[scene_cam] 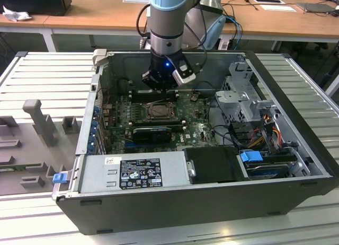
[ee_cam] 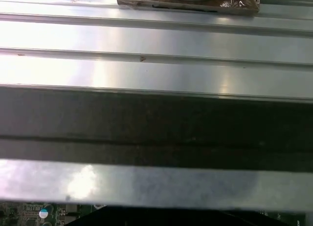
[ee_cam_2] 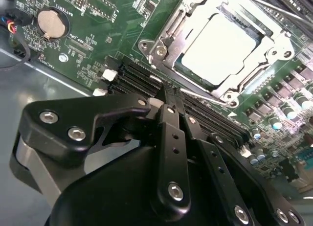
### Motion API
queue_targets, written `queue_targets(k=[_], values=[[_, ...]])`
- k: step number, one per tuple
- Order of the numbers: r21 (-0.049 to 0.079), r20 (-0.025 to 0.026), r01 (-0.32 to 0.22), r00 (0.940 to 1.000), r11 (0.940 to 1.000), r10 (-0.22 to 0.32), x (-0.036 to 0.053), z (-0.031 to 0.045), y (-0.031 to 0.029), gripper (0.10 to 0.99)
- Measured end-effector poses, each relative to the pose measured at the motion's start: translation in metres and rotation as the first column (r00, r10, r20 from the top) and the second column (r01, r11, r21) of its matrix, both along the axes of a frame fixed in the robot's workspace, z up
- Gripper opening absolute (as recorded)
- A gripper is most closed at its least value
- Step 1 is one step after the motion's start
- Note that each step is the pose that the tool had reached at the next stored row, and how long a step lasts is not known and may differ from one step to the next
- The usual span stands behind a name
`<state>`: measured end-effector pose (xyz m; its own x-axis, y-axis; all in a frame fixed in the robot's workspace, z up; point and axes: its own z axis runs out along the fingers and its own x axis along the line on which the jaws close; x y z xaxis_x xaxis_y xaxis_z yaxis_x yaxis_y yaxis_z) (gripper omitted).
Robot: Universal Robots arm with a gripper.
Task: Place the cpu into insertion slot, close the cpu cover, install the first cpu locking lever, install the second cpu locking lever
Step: 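Install the first cpu locking lever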
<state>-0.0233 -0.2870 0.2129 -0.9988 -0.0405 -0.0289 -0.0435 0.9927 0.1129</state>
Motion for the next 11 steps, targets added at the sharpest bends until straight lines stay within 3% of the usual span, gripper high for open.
queue_targets(k=[11], values=[[0.000,0.0000,0.000,1.0000,1.0000,0.000,0.0035,-0.0070,-0.0010,0.106]])
